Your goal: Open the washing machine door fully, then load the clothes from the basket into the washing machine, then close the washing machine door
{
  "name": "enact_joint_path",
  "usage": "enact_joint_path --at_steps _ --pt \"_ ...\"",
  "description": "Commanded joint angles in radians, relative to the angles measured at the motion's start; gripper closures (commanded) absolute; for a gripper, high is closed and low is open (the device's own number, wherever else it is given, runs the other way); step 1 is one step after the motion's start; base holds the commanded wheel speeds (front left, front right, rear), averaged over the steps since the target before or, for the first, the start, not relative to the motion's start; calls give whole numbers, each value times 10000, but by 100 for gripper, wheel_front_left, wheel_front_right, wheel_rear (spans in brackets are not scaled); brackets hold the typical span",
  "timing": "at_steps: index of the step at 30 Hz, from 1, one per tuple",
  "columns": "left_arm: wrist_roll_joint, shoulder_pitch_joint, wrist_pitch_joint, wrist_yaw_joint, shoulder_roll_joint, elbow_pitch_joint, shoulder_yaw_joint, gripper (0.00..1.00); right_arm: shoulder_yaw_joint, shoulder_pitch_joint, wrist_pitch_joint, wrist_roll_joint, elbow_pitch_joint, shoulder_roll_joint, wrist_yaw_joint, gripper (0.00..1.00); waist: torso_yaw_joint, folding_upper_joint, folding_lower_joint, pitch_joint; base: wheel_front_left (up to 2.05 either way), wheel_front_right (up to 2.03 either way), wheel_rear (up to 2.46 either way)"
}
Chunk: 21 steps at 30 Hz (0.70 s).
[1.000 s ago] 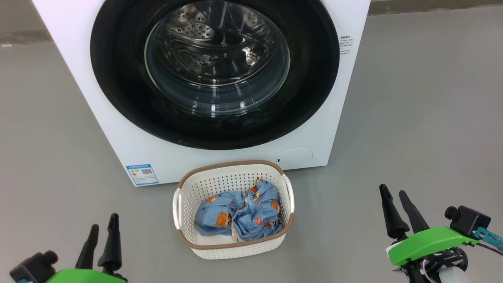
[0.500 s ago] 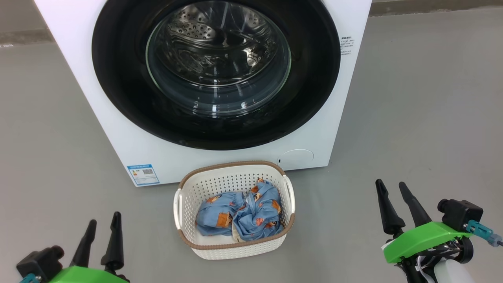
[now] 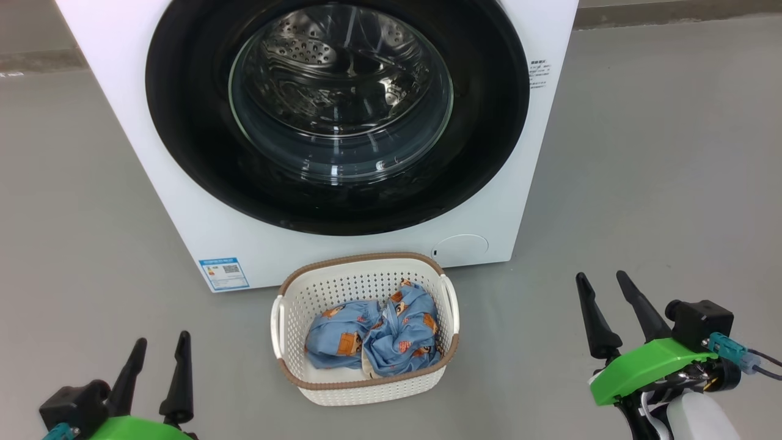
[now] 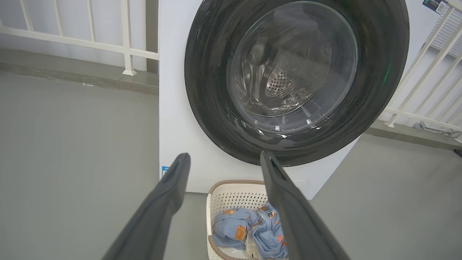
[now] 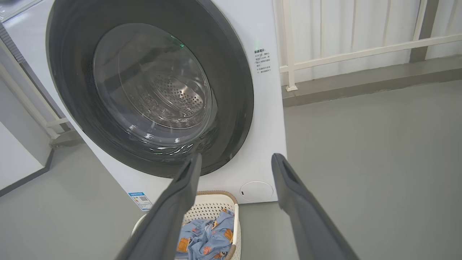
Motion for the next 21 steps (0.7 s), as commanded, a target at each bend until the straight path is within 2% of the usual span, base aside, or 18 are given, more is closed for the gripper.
enact_joint_path --at_steps 1,21 --pt "263 -486 -149 -28 273 -155 269 0 215 -462 -166 -283 -191 -87 13 0 -3 0 -1 1 0 0 0" --pt "2230 -731 -678 -33 390 318 411 0 322 -792 -693 -2261 8 -83 16 0 45 0 -1 -6 0 0 0"
